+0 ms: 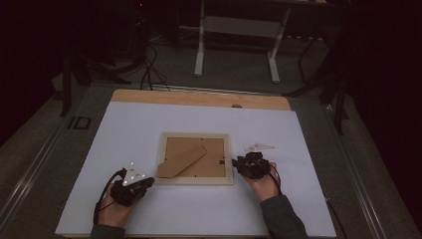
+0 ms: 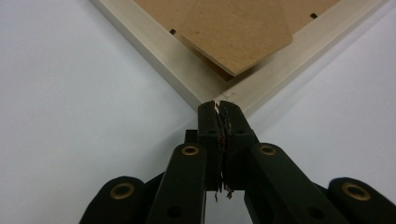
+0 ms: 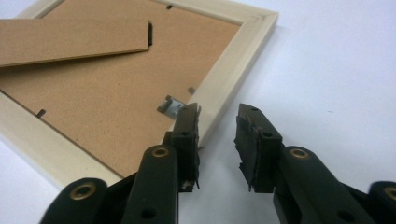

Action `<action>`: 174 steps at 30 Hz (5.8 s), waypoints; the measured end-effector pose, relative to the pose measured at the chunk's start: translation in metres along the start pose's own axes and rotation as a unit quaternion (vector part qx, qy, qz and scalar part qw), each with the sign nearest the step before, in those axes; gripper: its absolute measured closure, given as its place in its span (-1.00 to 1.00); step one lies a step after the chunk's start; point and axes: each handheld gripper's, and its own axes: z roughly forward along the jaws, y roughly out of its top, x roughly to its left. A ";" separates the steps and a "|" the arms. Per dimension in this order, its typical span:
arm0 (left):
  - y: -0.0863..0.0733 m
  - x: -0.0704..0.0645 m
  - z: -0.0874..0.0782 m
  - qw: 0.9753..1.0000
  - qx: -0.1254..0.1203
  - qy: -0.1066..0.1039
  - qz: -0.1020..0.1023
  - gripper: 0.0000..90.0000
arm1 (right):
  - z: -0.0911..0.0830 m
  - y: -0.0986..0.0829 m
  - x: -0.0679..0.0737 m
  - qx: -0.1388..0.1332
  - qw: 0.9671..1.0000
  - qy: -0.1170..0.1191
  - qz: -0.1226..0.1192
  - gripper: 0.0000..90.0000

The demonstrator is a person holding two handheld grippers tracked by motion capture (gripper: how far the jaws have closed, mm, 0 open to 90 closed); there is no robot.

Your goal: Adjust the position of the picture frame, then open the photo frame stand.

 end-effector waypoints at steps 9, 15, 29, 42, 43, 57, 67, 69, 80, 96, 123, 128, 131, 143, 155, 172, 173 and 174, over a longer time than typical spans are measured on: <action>-0.001 0.006 -0.005 1.000 -0.011 0.010 -0.015 0.96 | -0.024 -0.008 -0.011 -0.049 0.998 -0.016 0.022 0.57; 0.000 0.009 -0.009 0.999 -0.022 0.018 -0.024 0.95 | -0.030 -0.015 -0.024 -0.059 0.997 -0.030 0.035 0.80; -0.001 0.016 -0.022 0.995 -0.069 0.036 -0.064 0.83 | -0.038 -0.017 -0.030 -0.072 0.996 -0.035 0.025 1.00; 0.014 0.016 -0.033 0.991 -0.110 0.030 -0.065 0.64 | -0.039 -0.020 -0.032 -0.073 0.996 -0.039 0.028 1.00; 0.017 0.017 -0.033 0.991 -0.110 0.027 -0.064 0.58 | -0.040 -0.020 -0.033 -0.074 0.996 -0.040 0.030 1.00; 0.048 0.030 -0.031 0.992 -0.114 -0.016 -0.055 0.22 | -0.044 -0.021 -0.038 -0.083 0.995 -0.047 0.033 0.98; 0.055 0.039 -0.021 0.992 -0.103 -0.031 -0.070 0.19 | -0.041 -0.022 -0.038 -0.081 0.995 -0.046 0.033 0.85; 0.056 0.040 -0.020 0.992 -0.101 -0.034 -0.071 0.19 | -0.042 -0.022 -0.038 -0.082 0.995 -0.047 0.034 0.81; 0.067 0.044 -0.017 0.991 -0.102 -0.045 -0.075 0.13 | -0.041 -0.022 -0.037 -0.087 0.994 -0.056 0.030 0.50; 0.082 0.053 -0.005 0.990 -0.096 -0.068 -0.077 0.08 | -0.040 -0.024 -0.037 -0.086 0.995 -0.051 0.030 0.31; 0.091 0.056 0.024 0.991 -0.064 -0.097 -0.069 0.06 | -0.038 -0.025 -0.039 -0.082 0.995 -0.051 0.034 0.21; 0.091 0.057 0.031 0.990 -0.054 -0.107 -0.077 0.06 | -0.039 -0.024 -0.039 -0.083 0.995 -0.050 0.034 0.20; 0.091 0.057 0.034 0.989 -0.051 -0.113 -0.080 0.06 | -0.039 -0.024 -0.039 -0.084 0.995 -0.050 0.034 0.20; 0.091 0.053 0.050 0.986 -0.019 -0.142 -0.081 0.03 | -0.039 -0.024 -0.039 -0.083 0.995 -0.050 0.034 0.19; 0.090 0.049 0.062 0.985 -0.004 -0.153 -0.081 0.06 | -0.039 -0.024 -0.038 -0.083 0.995 -0.049 0.033 0.18; 0.087 0.044 0.081 0.980 0.036 -0.176 -0.088 -0.06 | -0.039 -0.024 -0.039 -0.084 0.995 -0.047 0.034 0.17; 0.087 0.044 0.081 0.980 0.036 -0.176 -0.088 -0.08 | -0.039 -0.024 -0.039 -0.084 0.995 -0.047 0.034 0.17; 0.087 0.043 0.082 0.979 0.039 -0.177 -0.088 -0.08 | -0.039 -0.024 -0.039 -0.084 0.995 -0.047 0.034 0.16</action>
